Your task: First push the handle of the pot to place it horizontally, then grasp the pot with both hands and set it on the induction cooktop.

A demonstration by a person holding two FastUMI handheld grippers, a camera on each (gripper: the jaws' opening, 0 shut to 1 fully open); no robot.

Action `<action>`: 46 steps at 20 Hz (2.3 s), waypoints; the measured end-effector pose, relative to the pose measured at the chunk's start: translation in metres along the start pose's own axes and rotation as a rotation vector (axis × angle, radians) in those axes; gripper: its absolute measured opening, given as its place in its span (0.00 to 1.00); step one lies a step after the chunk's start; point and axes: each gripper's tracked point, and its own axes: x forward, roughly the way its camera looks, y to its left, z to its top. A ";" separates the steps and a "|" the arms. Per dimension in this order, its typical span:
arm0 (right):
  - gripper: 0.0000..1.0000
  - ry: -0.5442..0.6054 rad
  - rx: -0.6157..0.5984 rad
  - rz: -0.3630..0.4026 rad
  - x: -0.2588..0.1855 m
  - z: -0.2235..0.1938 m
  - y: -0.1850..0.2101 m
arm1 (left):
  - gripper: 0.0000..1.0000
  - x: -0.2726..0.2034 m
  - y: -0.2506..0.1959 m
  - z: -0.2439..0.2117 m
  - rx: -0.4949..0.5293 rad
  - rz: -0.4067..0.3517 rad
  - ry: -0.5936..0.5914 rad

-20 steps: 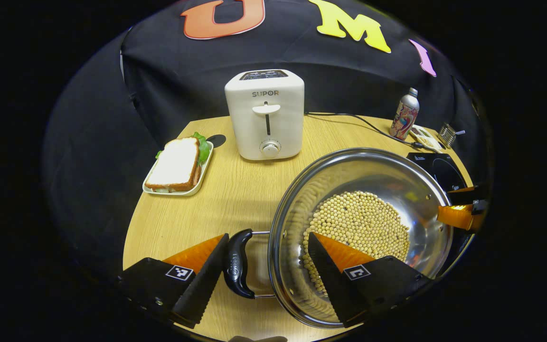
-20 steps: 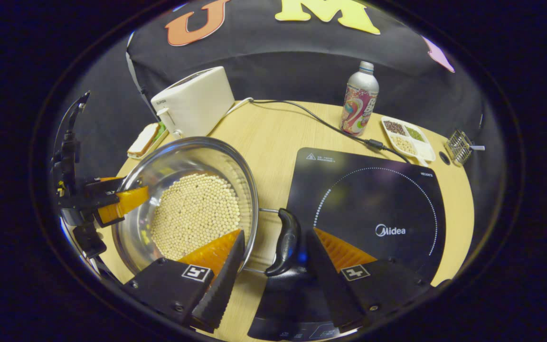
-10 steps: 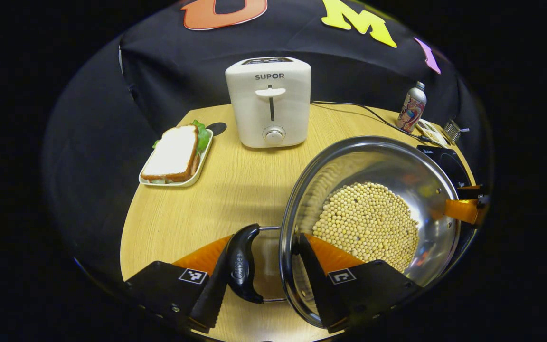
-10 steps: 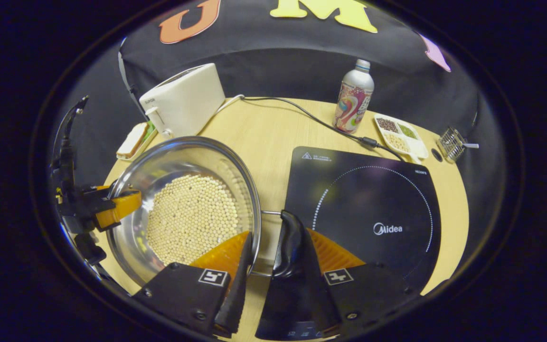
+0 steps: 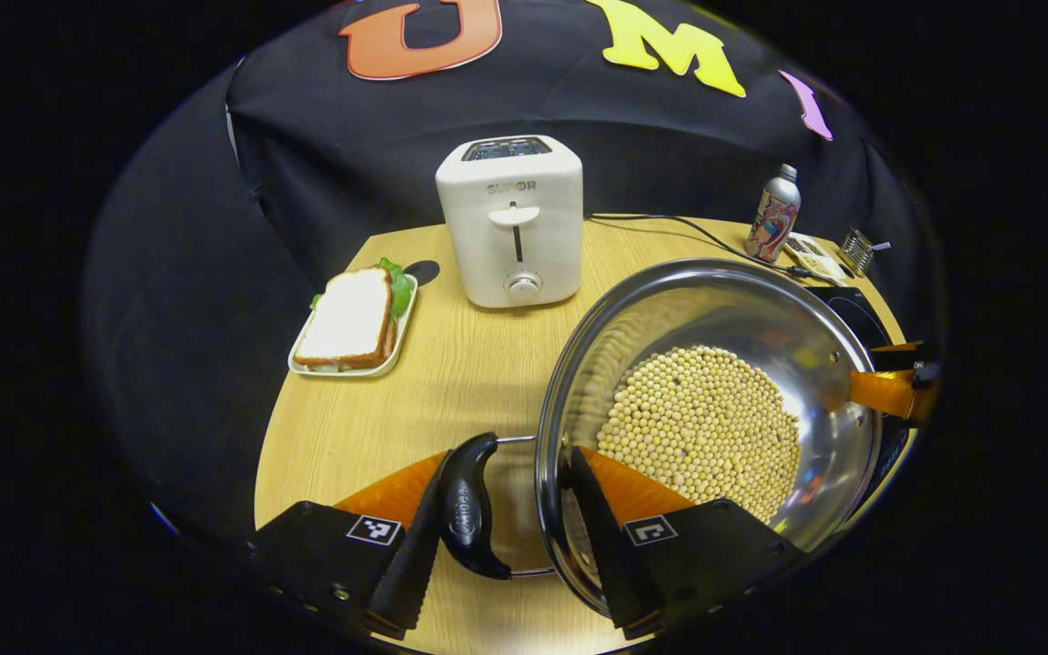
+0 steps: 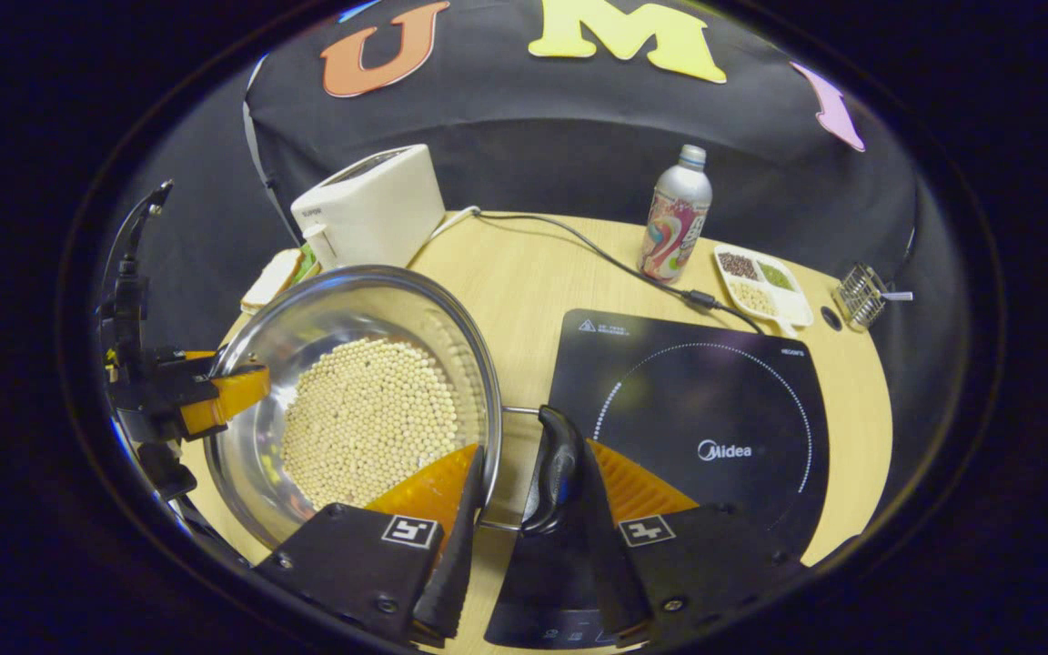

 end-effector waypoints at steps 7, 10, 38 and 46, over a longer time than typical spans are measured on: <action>0.53 0.029 0.040 -0.004 -0.001 -0.006 0.001 | 0.44 -0.017 -0.039 0.035 0.056 -0.062 -0.111; 0.53 0.058 0.069 0.018 0.005 -0.014 -0.006 | 0.43 -0.018 -0.007 0.030 0.012 -0.035 -0.099; 0.53 0.084 0.063 0.011 0.011 -0.019 -0.009 | 0.61 0.003 -0.020 -0.040 -0.086 -0.159 0.178; 0.53 0.043 0.059 0.032 -0.008 -0.008 -0.010 | 0.59 -0.021 -0.017 -0.021 -0.048 -0.125 0.133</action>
